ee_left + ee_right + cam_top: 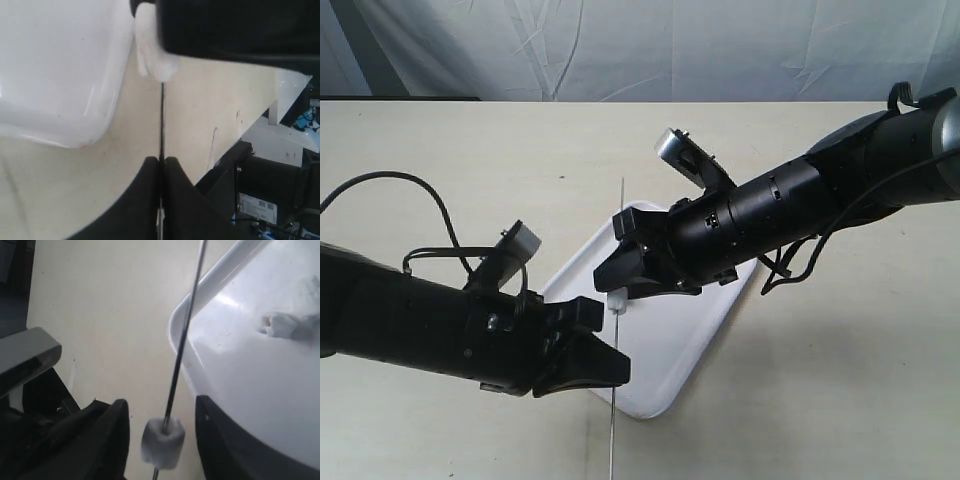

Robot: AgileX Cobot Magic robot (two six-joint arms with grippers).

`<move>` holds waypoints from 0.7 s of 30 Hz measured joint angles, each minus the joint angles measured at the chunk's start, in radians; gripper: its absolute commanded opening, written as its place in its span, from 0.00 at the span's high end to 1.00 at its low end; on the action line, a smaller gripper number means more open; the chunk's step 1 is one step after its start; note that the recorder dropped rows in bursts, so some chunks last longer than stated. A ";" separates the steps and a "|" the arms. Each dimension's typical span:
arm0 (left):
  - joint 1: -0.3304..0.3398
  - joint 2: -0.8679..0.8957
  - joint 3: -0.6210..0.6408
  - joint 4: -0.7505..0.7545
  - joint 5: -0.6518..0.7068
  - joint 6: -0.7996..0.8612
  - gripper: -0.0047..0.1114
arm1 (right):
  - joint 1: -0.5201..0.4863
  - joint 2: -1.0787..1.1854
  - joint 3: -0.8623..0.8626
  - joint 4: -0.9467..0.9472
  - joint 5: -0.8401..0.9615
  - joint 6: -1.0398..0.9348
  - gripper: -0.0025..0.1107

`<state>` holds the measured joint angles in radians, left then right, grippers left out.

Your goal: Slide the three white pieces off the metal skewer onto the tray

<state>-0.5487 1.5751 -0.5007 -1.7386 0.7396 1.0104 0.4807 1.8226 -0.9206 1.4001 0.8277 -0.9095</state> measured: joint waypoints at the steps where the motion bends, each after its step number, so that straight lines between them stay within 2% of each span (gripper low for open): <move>1: 0.000 0.000 0.000 0.000 -0.014 -0.010 0.96 | 0.000 0.000 0.000 0.000 0.003 0.000 0.62; 10: 0.000 0.000 -0.002 0.000 -0.078 -0.042 0.96 | 0.000 0.000 -0.002 -0.017 0.019 0.012 0.62; 21: 0.000 0.000 -0.002 0.000 -0.032 -0.044 0.96 | 0.000 0.000 -0.002 -0.026 0.019 0.017 0.62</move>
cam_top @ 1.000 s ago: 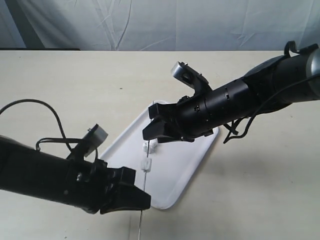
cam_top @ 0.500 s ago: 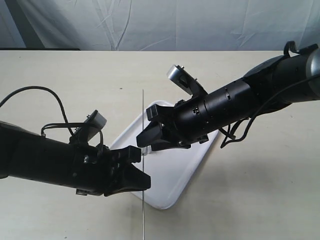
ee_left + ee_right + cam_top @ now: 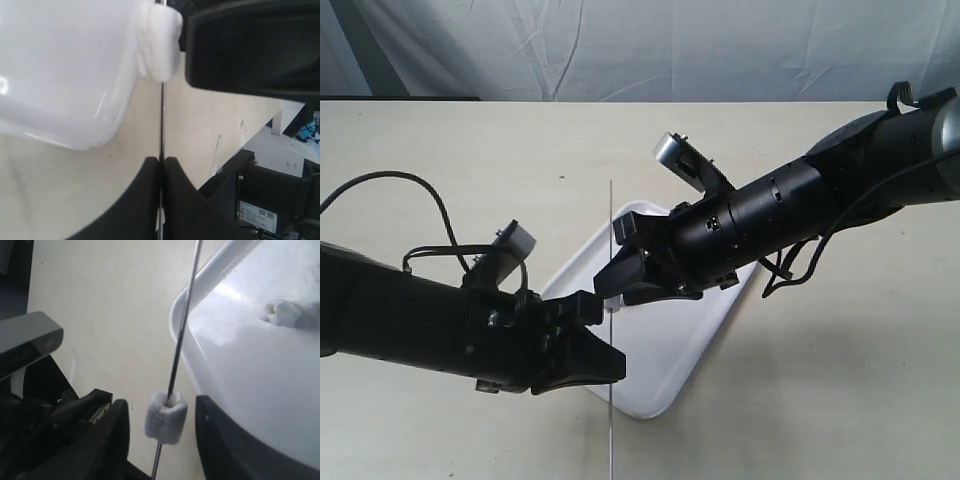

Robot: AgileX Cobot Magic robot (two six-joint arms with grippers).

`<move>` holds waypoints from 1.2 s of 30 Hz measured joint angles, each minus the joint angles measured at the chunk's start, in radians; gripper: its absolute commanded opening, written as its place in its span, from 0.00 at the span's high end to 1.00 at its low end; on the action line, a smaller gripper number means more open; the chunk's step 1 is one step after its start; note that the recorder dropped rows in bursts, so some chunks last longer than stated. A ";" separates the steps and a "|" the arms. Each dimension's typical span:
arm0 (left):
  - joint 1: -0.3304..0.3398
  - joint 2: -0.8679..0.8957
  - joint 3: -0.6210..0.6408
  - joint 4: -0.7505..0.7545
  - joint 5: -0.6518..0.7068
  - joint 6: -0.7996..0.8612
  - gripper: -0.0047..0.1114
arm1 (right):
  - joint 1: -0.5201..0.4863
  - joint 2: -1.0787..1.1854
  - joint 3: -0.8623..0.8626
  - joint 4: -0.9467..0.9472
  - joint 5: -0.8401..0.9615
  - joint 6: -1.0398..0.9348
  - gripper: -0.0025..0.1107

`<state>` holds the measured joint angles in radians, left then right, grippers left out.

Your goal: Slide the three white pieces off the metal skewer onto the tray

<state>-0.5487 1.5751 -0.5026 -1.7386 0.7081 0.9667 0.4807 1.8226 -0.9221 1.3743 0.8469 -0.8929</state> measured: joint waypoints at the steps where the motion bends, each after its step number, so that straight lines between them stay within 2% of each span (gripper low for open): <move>1: 0.000 0.000 0.000 0.000 0.002 0.000 0.96 | 0.000 0.000 0.000 -0.004 0.000 0.000 0.62; 11: 0.000 0.000 0.000 0.000 0.005 0.008 0.96 | 0.000 0.000 0.000 -0.017 0.000 0.002 0.63; 17: 0.000 0.000 -0.002 0.001 0.007 0.019 0.96 | 0.000 0.000 0.000 -0.017 0.001 0.002 0.75; 36: 0.000 0.000 -0.010 0.001 0.000 0.026 0.96 | 0.000 0.000 0.000 -0.032 -0.007 0.002 0.75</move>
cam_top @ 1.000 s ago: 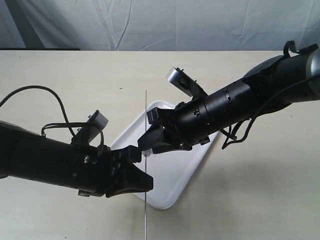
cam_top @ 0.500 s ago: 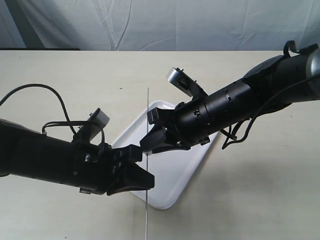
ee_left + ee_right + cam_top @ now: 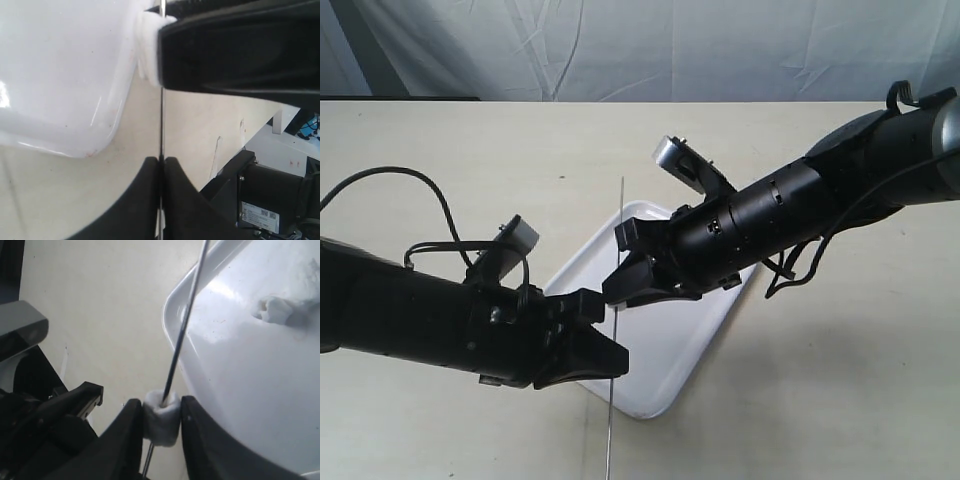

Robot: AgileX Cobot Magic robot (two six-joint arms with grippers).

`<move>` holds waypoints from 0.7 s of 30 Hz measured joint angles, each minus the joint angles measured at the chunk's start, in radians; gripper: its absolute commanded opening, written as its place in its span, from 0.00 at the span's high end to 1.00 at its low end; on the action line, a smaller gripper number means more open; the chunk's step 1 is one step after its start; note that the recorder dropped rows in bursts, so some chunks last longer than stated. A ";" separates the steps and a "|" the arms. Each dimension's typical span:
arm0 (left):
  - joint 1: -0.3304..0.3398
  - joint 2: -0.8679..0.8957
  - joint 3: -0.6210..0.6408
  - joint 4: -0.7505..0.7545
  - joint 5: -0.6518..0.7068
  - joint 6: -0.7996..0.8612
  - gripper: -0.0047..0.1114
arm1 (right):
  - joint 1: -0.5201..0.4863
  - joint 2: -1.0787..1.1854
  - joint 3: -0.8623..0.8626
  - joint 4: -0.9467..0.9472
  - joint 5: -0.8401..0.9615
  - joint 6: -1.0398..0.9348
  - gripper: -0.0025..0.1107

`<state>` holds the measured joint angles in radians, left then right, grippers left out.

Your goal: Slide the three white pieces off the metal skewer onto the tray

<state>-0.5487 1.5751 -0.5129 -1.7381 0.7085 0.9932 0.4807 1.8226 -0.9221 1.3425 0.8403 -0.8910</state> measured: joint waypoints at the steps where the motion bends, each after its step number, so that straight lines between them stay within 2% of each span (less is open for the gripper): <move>1: 0.000 0.000 0.000 0.000 0.002 0.000 0.96 | 0.000 0.000 0.000 0.000 -0.003 0.000 0.75; 21: 0.000 0.000 0.000 0.000 0.024 0.004 0.96 | 0.000 0.000 0.000 -0.001 -0.023 0.000 0.78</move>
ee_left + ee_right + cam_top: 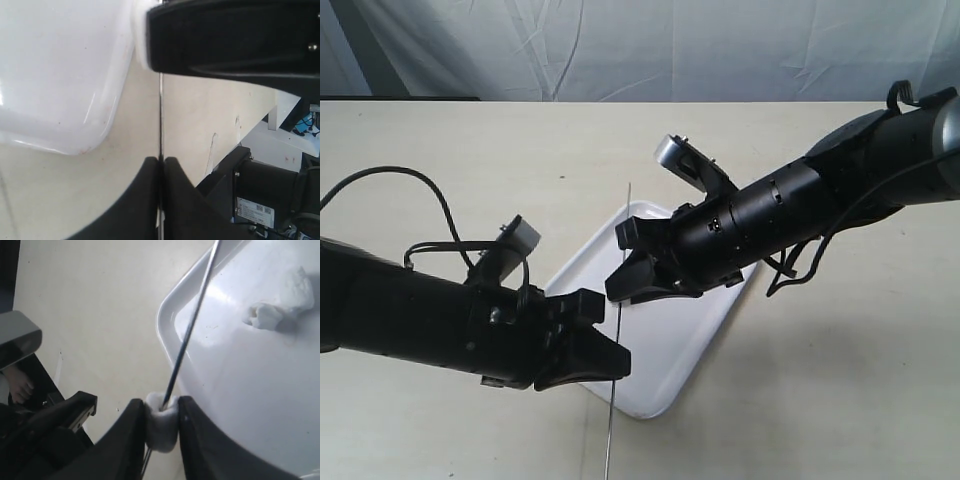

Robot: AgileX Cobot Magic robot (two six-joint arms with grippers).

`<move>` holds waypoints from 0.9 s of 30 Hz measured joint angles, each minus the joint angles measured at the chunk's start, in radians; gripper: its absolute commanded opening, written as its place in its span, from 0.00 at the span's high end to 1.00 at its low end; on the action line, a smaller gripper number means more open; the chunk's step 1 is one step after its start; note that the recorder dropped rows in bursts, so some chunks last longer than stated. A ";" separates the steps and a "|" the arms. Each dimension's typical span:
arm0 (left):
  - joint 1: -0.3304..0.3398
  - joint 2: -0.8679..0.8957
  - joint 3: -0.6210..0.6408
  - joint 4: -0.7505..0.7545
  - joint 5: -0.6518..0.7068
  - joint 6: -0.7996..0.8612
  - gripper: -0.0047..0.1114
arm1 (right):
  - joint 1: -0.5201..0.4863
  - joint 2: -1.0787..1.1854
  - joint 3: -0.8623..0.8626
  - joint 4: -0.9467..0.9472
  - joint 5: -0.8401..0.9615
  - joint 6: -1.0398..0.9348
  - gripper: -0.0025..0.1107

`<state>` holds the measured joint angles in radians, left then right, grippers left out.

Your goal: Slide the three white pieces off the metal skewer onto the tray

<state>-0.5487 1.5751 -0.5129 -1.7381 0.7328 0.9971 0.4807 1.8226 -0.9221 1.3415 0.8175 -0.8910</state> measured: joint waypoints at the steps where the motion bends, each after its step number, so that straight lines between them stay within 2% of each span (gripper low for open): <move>1: 0.000 0.000 0.000 0.000 0.005 0.000 0.96 | 0.000 0.000 0.000 0.000 -0.005 0.000 0.78; 12: 0.000 -0.011 0.105 0.000 0.084 0.033 0.96 | 0.000 0.000 0.000 -0.004 -0.149 0.000 0.78; 20: 0.000 -0.134 0.281 -0.009 0.308 0.041 0.96 | 0.000 0.000 -0.024 -0.010 -0.282 0.000 0.78; 24: 0.000 -0.163 0.341 -0.008 0.308 0.027 0.96 | 0.000 0.000 -0.053 -0.012 -0.318 0.000 0.78; 26: 0.000 -0.163 0.341 -0.008 0.271 0.025 0.96 | 0.000 0.000 -0.053 -0.036 -0.320 0.000 0.71; 27: 0.000 -0.163 0.341 -0.008 0.255 0.025 0.96 | 0.000 0.000 -0.053 -0.049 -0.318 0.000 0.63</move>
<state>-0.5487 1.4116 -0.1723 -1.7457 0.9882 1.0220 0.4807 1.8226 -0.9755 1.2921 0.4999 -0.8910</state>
